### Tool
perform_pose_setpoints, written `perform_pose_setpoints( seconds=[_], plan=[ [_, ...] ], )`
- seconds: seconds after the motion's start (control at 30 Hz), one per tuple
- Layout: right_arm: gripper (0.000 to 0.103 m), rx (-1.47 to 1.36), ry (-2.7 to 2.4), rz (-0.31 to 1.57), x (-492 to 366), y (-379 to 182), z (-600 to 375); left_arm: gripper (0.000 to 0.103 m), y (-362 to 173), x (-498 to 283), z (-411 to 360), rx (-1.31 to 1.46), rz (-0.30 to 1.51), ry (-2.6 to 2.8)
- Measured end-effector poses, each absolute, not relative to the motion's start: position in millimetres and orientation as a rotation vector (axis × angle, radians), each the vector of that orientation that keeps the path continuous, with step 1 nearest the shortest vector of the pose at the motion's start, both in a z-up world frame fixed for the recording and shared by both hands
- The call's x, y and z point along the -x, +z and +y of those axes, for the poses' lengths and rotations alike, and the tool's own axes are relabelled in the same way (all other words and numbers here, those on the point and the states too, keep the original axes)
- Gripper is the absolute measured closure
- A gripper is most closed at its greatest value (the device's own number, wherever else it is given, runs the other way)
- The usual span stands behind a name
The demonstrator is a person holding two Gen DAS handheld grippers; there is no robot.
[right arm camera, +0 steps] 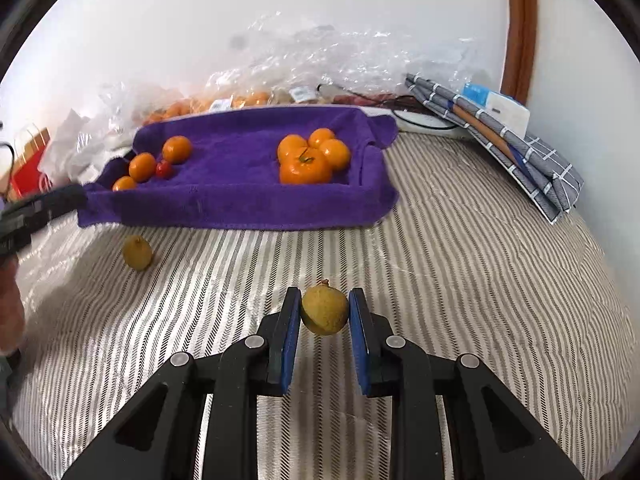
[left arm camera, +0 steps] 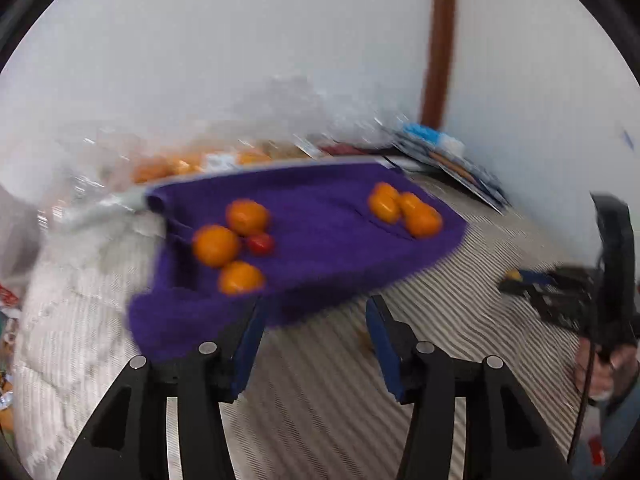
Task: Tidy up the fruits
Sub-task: 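Grasp a yellow-green small fruit with the right gripper while the left grasps another, then place the yellow-green fruit on the towel with the left gripper while the right places its fruit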
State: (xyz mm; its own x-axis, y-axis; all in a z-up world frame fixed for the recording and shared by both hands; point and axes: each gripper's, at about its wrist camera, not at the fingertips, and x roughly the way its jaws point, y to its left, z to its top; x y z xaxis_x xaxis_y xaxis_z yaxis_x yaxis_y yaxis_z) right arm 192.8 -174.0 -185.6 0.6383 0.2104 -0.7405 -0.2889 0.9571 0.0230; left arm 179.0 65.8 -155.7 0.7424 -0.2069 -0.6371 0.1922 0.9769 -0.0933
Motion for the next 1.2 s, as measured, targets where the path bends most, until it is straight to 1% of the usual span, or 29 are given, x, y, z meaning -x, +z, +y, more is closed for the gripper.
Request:
perform_pose_setpoints(
  seconds=[0.1, 0.43, 0.5, 0.53, 0.57, 0.67, 0.87, 1.07, 1.2],
  plan=[
    [0.079, 0.082, 0.292, 0.843, -195.0, -187.5, -178.8, 0.053, -164.1, -181.5, 47.9, -0.005, 0.759, -0.223],
    [0.079, -0.026, 0.35, 0.859, -198.3, -189.9, -191.6, 0.054, -183.6, -204.4, 15.9, 0.062, 0.895, -0.241],
    [0.079, -0.042, 0.347, 0.859, -199.0, -189.9, -194.3, 0.06, -186.5, -207.8, 13.3, 0.074, 0.902, -0.244],
    [0.079, -0.047, 0.351, 0.858, -198.9, -189.7, -194.7, 0.066, -187.8, -209.0, 12.0, 0.069, 0.905, -0.237],
    [0.079, -0.049, 0.354, 0.857, -198.6, -189.5, -194.7, 0.071, -188.8, -209.6, 10.6, 0.063, 0.905, -0.229],
    [0.079, -0.047, 0.362, 0.86, -198.8, -189.8, -193.8, 0.076, -190.8, -210.3, 8.8, 0.045, 0.889, -0.206],
    [0.079, -0.041, 0.345, 0.857, -198.1, -189.7, -193.9, 0.077, -185.3, -205.1, 23.9, 0.124, 0.841, -0.214],
    [0.079, 0.037, 0.342, 0.824, -199.9, -178.9, -182.0, 0.077, -145.9, -203.4, 50.9, 0.231, 0.766, -0.187],
    [0.079, 0.029, 0.4, 0.768, -216.6, -149.7, -168.4, 0.077, -121.1, -215.3, 65.2, 0.219, 0.723, -0.144]
  ],
)
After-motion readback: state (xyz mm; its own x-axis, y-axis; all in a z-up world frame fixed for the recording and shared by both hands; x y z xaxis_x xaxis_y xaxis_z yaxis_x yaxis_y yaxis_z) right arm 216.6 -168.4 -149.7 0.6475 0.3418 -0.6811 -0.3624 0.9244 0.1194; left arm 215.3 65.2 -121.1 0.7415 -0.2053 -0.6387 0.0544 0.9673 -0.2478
